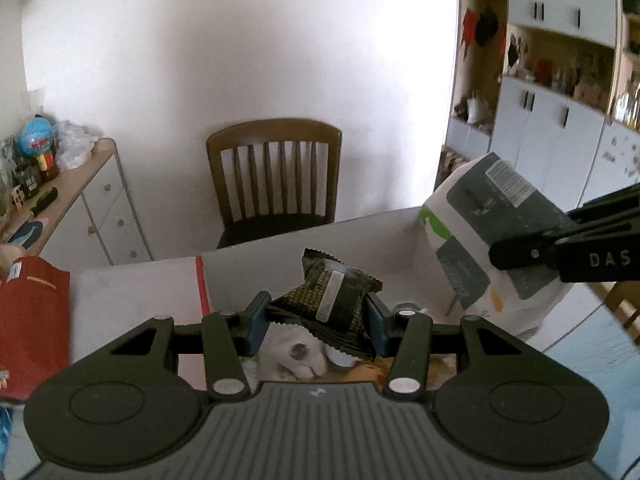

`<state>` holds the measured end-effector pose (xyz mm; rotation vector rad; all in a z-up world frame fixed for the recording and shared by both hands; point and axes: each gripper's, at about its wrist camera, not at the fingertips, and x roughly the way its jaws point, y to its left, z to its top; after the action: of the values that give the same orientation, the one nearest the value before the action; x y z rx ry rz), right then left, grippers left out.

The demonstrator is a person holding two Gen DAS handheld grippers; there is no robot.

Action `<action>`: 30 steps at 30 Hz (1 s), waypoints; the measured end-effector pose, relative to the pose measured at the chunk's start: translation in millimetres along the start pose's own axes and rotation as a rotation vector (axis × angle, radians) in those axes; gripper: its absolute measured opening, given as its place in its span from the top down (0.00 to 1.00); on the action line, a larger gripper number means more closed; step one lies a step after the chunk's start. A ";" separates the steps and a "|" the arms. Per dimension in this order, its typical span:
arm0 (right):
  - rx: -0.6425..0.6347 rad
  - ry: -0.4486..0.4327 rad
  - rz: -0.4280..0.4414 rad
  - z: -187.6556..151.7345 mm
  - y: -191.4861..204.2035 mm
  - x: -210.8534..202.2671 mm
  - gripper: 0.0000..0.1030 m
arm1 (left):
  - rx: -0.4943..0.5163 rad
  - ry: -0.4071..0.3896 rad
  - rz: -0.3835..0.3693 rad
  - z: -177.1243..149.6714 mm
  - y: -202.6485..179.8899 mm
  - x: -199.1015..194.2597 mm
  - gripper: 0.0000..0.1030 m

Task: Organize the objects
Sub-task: 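Carry the snack packet and white-green bag over the red box and lower them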

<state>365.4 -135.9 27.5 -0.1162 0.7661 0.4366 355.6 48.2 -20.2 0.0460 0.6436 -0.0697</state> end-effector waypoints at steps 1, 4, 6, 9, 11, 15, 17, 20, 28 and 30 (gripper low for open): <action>-0.006 0.007 -0.006 0.2 0.6 5.9 0.85 | 0.019 0.011 0.011 0.0 -0.2 7.5 0.52; 0.003 0.034 -0.007 -0.1 -0.3 24.3 0.85 | 0.037 0.048 0.028 1.2 2.9 28.5 0.52; 0.016 0.051 -0.010 -0.3 -0.7 35.4 0.85 | 0.036 0.068 0.030 1.5 5.5 40.4 0.52; 0.036 0.070 0.000 0.5 -0.5 49.9 0.85 | 0.022 0.097 0.031 3.3 9.3 57.1 0.52; 0.045 0.081 0.008 0.6 0.4 57.4 0.85 | 0.025 0.110 0.034 4.9 11.0 67.2 0.52; 0.054 0.104 0.024 0.9 4.7 70.7 0.85 | 0.041 0.138 0.049 6.0 11.0 85.1 0.52; 0.048 0.114 0.028 -0.6 7.4 75.9 0.85 | 0.046 0.156 0.056 6.3 10.7 94.7 0.53; 0.038 0.133 0.032 -3.4 10.6 83.6 0.85 | 0.030 0.177 0.042 8.2 11.6 105.4 0.53; 0.018 0.171 0.023 -12.7 12.3 94.9 0.84 | -0.011 0.238 0.017 6.9 17.9 126.3 0.53; 0.014 0.174 0.019 -14.0 12.4 95.6 0.84 | -0.021 0.250 0.016 4.4 19.8 128.0 0.53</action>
<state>412.0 -95.8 -48.1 -0.1350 0.9418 0.4433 461.9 61.2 -93.2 0.0406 0.8941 -0.0416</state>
